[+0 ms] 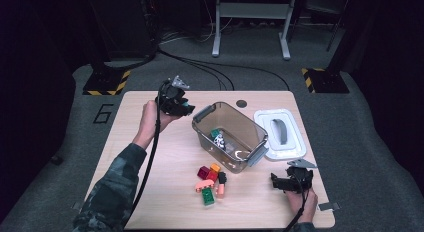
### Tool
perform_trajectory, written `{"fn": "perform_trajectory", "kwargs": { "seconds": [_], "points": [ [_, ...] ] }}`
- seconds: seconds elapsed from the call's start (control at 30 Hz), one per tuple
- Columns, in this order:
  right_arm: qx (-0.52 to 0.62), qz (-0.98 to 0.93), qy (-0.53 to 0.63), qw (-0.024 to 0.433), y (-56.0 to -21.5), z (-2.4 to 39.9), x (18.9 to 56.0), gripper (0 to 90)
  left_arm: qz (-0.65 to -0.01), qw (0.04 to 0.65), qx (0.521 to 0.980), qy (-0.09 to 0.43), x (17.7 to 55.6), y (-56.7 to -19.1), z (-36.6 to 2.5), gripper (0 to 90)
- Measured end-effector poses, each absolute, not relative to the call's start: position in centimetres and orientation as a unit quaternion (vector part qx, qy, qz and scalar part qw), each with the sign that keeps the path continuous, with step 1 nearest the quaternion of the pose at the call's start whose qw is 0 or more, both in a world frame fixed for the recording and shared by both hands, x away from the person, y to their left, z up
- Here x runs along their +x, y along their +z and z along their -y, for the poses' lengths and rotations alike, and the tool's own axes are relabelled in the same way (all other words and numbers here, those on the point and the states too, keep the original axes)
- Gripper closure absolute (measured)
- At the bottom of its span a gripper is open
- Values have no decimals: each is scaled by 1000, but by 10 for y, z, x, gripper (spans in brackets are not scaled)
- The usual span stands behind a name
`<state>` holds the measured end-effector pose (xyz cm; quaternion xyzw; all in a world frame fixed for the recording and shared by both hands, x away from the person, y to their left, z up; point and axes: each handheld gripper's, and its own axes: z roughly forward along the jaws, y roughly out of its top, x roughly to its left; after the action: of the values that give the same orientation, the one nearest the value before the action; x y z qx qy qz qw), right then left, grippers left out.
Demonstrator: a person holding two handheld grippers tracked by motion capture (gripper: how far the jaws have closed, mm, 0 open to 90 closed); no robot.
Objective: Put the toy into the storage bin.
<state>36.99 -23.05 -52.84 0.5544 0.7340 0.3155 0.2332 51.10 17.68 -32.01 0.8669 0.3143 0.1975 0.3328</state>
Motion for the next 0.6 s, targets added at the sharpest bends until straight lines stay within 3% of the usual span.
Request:
{"fn": "perform_trajectory", "kwargs": {
  "seconds": [0.6],
  "points": [
    [554, -734, 316, 233, -528, 231, 370, 33, -296, 325, 882, 170, 513, -330, -145, 590]
  ]
}}
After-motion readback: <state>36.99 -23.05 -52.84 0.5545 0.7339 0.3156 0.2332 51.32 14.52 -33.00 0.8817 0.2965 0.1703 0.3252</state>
